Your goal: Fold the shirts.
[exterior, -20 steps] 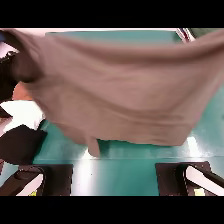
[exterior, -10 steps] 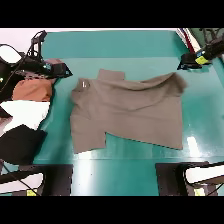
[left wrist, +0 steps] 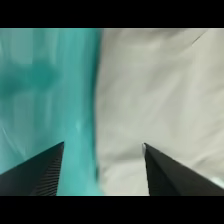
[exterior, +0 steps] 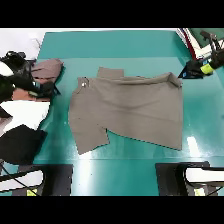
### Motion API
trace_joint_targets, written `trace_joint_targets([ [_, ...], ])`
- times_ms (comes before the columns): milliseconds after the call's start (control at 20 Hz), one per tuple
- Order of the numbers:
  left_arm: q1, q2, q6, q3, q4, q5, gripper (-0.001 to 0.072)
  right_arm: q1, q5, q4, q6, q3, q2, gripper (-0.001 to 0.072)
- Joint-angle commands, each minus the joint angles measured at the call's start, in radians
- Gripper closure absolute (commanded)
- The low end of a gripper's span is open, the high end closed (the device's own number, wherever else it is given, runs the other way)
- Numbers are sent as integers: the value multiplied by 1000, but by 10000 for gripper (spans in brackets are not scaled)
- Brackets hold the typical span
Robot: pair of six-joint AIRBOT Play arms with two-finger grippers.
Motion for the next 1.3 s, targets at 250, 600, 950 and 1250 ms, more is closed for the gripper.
trace_joint_targets([
  [250,-43,16,143,-395,-216,181,130,-21,-121,81,-31,-349,252,390],
  [600,-124,42,134,-365,-206,169,678,-124,-67,-53,-26,-530,352,390],
  [950,-127,166,135,-301,-206,167,679,-465,-49,-182,-27,-955,410,207],
  [1250,-127,166,135,-301,-204,168,678,-353,-154,-134,-26,-1135,410,284],
])
